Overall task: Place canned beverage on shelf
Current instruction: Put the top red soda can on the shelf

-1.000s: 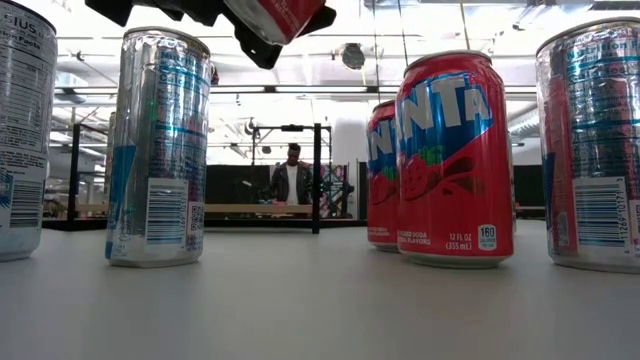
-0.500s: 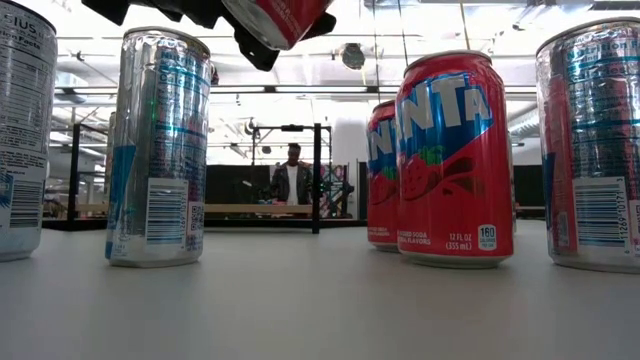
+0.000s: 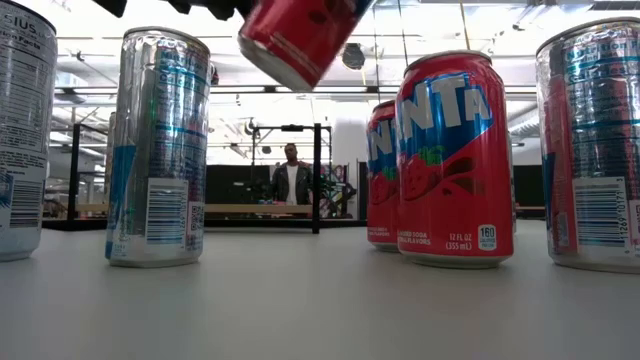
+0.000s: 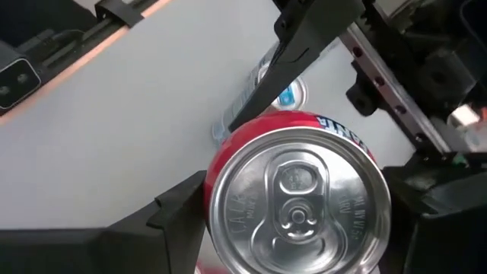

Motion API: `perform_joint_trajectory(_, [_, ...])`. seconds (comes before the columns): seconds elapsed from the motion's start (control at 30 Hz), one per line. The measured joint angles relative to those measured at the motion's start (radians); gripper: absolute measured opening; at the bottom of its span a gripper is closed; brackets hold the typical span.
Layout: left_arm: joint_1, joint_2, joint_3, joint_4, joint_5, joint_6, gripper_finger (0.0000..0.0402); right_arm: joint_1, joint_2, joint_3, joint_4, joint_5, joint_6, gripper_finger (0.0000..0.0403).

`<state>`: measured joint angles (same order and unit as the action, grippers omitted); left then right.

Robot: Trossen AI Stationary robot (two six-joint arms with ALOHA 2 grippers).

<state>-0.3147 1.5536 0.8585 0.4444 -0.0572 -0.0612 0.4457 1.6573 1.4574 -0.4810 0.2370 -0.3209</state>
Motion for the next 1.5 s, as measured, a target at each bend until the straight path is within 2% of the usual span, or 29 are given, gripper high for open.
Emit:
perform_joint_trajectory(0.27, [-0.026,0.0,0.0,0.012,-0.124,0.049,0.0382,-0.002,-0.001,0.0,-0.053,0.074,0.126,0.0242])
perform_joint_trajectory(0.63, [-0.112,-0.01,-0.001,0.017,-0.378,0.129,0.0382,-0.04,-0.001,0.0,-0.095,0.074,0.269,0.0242])
perform_joint_trajectory(0.77, [-0.167,-0.034,-0.001,-0.064,-0.478,0.121,0.0382,-0.063,-0.002,0.002,-0.1,0.076,0.292,0.0242])
perform_joint_trajectory(0.93, [-0.211,-0.039,-0.002,-0.176,-0.641,0.05,0.0382,-0.096,-0.002,0.002,-0.093,0.075,0.339,0.0242])
perform_joint_trajectory(1.13, [-0.2,-0.024,-0.003,-0.321,-0.781,-0.114,0.0382,-0.122,-0.003,0.002,-0.046,0.076,0.371,0.0242])
perform_joint_trajectory(1.4, [-0.178,0.012,-0.003,-0.318,-0.805,-0.116,0.0382,-0.134,-0.003,0.002,0.004,0.077,0.408,0.0242])
perform_joint_trajectory(1.5, [-0.163,0.012,-0.003,-0.316,-0.749,-0.115,0.0382,-0.134,-0.003,0.002,0.018,0.076,0.415,0.0242])
